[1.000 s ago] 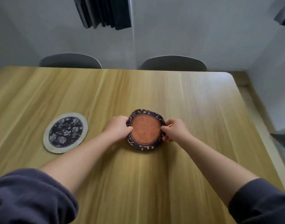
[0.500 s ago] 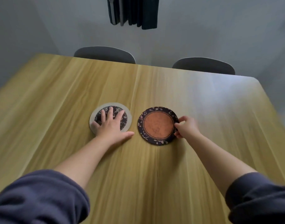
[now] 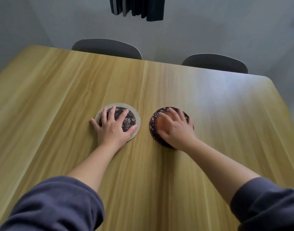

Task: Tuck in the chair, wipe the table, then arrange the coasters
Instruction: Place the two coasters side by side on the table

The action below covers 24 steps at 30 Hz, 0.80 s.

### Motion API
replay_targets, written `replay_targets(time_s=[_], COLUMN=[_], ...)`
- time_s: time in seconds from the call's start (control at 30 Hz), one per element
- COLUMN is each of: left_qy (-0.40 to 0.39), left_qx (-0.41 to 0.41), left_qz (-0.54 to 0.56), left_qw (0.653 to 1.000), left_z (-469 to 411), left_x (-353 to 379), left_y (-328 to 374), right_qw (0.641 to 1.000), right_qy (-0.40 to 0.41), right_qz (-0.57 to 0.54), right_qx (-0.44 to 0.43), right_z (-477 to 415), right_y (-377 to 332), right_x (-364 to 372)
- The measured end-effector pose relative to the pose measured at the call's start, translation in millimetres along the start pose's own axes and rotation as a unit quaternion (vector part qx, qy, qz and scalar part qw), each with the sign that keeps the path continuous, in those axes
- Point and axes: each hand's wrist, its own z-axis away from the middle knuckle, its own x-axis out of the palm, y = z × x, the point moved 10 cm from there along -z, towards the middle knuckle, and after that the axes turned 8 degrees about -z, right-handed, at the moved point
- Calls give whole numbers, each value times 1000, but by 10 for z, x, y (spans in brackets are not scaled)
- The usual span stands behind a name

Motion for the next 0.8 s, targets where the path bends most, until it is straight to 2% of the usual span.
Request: replay_targets(time_s=[0.1, 0.3, 0.43, 0.57, 0.8], left_qy=[0, 12, 2, -8, -28], left_qx=[18, 59, 126, 130, 200], left_qz=[-10, -21, -36, -40, -68], left_qw=[1000, 998, 991, 991, 977], left_z=[-29, -79, -71, -78, 76], left_x=[13, 2, 38, 71, 135], left_y=[36, 170, 392, 439, 461], right_qw=[1000, 998, 996, 994, 995], right_qy=[-16, 36, 59, 67, 76], right_qz=[-10, 1, 0, 2, 14], right_qx=[4, 52, 71, 89, 68], right_z=[-95, -108, -64, -38, -21], right_y=[-139, -43, -12, 42, 18], right_x=[204, 242, 262, 284, 282])
